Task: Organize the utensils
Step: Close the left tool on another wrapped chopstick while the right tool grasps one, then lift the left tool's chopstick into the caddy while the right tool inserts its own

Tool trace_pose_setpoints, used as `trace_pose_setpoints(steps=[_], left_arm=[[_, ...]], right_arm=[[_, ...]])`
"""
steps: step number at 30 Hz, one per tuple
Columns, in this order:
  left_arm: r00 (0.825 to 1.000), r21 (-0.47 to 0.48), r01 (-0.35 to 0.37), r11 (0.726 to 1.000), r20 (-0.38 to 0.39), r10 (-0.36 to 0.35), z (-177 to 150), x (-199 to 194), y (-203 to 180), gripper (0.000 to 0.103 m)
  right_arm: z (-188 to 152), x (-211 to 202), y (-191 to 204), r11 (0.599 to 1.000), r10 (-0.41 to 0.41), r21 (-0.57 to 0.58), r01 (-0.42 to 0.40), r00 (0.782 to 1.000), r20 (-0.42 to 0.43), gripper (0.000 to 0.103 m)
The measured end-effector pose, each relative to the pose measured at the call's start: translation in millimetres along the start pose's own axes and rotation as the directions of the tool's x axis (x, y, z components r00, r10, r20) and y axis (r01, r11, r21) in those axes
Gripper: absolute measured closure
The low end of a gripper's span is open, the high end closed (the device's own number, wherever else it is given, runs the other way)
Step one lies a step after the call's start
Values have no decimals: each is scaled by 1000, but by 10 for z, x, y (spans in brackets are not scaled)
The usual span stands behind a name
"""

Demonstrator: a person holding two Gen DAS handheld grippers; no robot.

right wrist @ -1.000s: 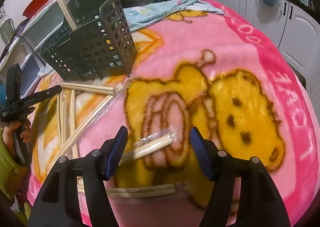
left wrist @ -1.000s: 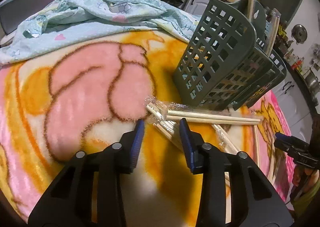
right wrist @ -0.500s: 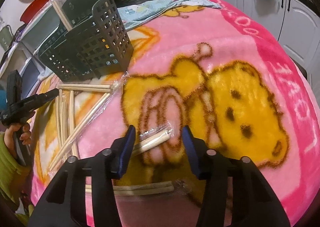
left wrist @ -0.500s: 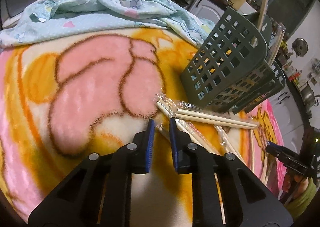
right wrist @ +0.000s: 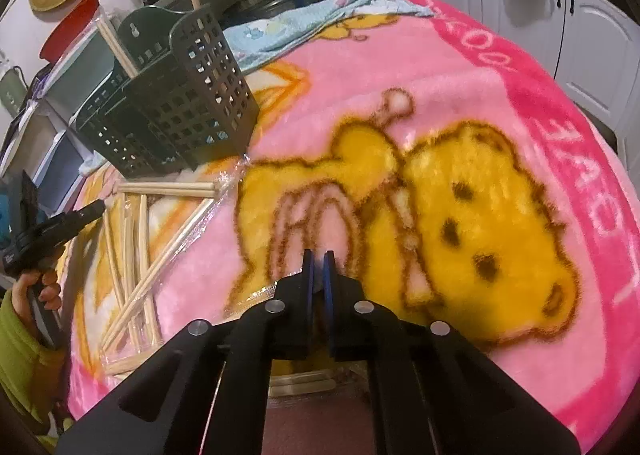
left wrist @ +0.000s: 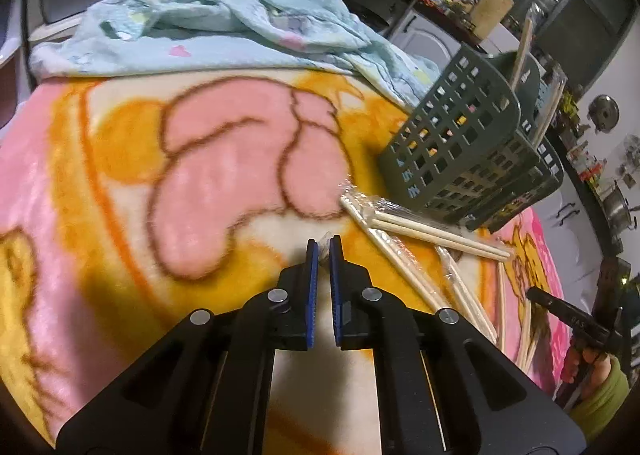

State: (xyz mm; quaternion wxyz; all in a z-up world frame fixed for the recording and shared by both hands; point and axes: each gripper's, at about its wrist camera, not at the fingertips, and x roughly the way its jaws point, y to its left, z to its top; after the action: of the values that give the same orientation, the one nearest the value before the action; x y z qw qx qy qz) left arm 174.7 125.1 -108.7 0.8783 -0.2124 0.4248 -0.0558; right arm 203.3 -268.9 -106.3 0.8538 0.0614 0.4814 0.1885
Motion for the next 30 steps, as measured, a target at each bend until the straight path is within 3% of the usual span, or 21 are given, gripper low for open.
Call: trace_pose_setpoints(steps=[12,21,30], left_arm=[[991,-23,-18,1000,134,21,78,-562,83,100],[975,55,51,997,212,-62,144,-980,-286,101],[964,143,126,982,215,-155,192,-1102,-736,101]], right_arm=[[140,-384,351,994,4,-107,11,990,141,100],[346,-790,725,982,64,-189,-18,969,237,101],[432,-1108,1127,954,128,-296,-36,946,297,101]])
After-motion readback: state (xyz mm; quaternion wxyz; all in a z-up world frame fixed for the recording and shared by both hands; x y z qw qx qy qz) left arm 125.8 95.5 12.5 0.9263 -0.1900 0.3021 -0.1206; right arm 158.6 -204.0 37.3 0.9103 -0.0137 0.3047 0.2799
